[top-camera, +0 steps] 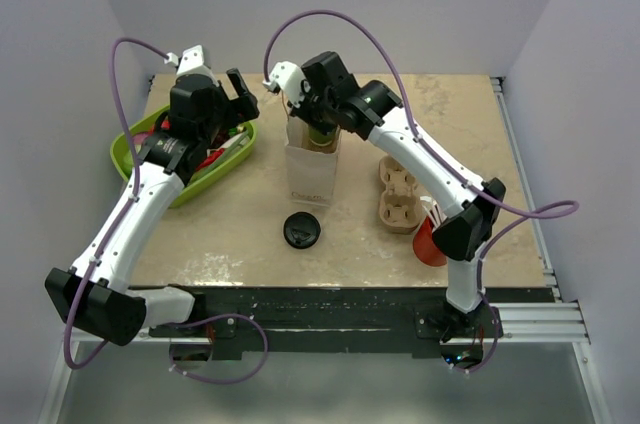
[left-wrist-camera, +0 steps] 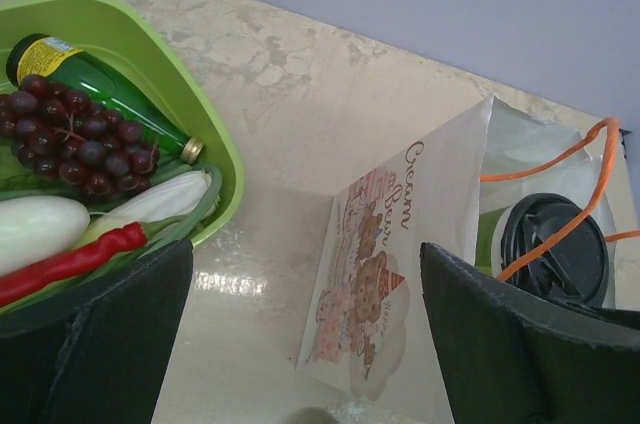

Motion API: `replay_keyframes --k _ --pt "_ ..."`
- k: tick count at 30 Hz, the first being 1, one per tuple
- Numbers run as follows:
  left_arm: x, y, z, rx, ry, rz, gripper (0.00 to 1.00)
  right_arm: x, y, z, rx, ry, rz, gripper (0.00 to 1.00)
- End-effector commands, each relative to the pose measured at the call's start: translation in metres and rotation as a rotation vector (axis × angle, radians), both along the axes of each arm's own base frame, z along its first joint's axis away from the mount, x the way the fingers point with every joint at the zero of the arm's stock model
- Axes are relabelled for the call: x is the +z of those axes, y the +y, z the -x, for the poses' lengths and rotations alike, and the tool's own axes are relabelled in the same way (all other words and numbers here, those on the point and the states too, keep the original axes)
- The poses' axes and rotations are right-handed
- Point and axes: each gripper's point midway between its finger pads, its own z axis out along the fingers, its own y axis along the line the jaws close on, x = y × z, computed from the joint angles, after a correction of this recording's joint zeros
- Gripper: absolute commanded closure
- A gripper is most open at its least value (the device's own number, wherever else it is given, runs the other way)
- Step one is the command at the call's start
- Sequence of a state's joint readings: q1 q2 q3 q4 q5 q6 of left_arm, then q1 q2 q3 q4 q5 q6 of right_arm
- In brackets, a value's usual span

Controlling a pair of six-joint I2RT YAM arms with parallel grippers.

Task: Pack the takeout coffee

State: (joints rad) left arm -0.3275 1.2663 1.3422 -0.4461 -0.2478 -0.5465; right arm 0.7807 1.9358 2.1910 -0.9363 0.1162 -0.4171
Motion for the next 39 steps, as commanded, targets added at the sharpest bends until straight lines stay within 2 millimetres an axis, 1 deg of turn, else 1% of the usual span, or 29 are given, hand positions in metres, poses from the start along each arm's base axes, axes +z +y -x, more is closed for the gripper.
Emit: replay_keyframes --k 1,4,5,6,7,9,10,11,12,14,15,16,21,22,24,25,30,35,36,39 --pt "0.005 0.001 -0.003 0.000 -0.028 0.006 0.00 0.025 0.006 -0.019 -0.041 -0.138 -0.077 1.00" --pt "0.004 -0.001 -0.005 -0.005 -0.026 0.004 0.00 0.022 0.010 -0.022 -0.014 -0.145 -0.078 1.00" --pt "0.005 0.000 -0.005 -0.004 -0.028 0.004 0.01 0.015 0.013 -0.022 0.003 -0.128 -0.069 1.00" --pt "0.005 -0.001 -0.005 -0.005 -0.028 0.005 0.00 0.013 0.013 -0.023 0.005 -0.122 -0.065 1.00" --pt "0.005 -0.001 -0.005 -0.007 -0.028 0.004 0.00 0.014 0.012 -0.025 0.000 -0.121 -0.065 1.00" --pt "0.004 -0.001 -0.004 -0.008 -0.026 0.002 0.00 0.008 0.011 -0.028 -0.009 -0.105 -0.066 1.00" --pt "0.004 -0.001 -0.004 -0.008 -0.026 0.002 0.00 0.007 0.008 -0.031 -0.022 -0.097 -0.071 1.00" --pt "0.005 -0.001 -0.004 -0.009 -0.028 0.002 0.00 0.005 0.009 -0.030 -0.027 -0.075 -0.092 1.00" --pt "0.004 -0.001 -0.005 -0.008 -0.026 0.002 0.00 0.008 0.007 -0.030 -0.034 -0.075 -0.101 1.00" --pt "0.004 -0.001 -0.005 -0.006 -0.025 0.001 0.00 0.004 0.004 -0.030 -0.031 -0.082 -0.085 1.00" --pt "0.004 -0.001 -0.005 -0.008 -0.026 0.002 0.00 0.008 0.005 -0.031 -0.024 -0.101 -0.093 1.00" --pt "0.003 -0.001 -0.006 -0.009 -0.025 -0.001 0.00 0.002 0.002 -0.032 -0.021 -0.093 -0.082 1.00" --pt "0.003 0.000 -0.006 -0.007 -0.026 -0.009 0.00 -0.007 0.005 -0.032 0.044 -0.056 -0.083 1.00" --pt "0.002 0.000 -0.006 -0.007 -0.023 -0.010 0.00 -0.010 0.000 -0.039 0.039 -0.052 -0.079 1.00" --pt "0.001 0.000 -0.006 -0.005 -0.020 -0.011 0.00 -0.017 -0.001 -0.041 0.066 -0.019 -0.082 1.00" --pt "0.001 0.000 -0.006 -0.006 -0.020 -0.013 0.00 -0.016 -0.001 -0.044 0.084 -0.013 -0.090 1.00" --pt "-0.001 0.001 -0.007 -0.004 -0.015 -0.020 0.00 -0.033 -0.002 -0.049 0.132 -0.018 -0.022 1.00" --pt "0.000 0.001 -0.007 -0.006 -0.018 -0.022 0.00 -0.038 -0.004 -0.056 0.137 -0.021 0.023 1.00" --pt "0.001 0.001 -0.007 -0.006 -0.020 -0.023 0.00 -0.043 -0.004 -0.057 0.141 -0.013 0.034 1.00" --pt "0.000 0.001 -0.007 -0.007 -0.015 -0.026 0.00 -0.045 -0.003 -0.061 0.151 -0.025 0.050 1.00"
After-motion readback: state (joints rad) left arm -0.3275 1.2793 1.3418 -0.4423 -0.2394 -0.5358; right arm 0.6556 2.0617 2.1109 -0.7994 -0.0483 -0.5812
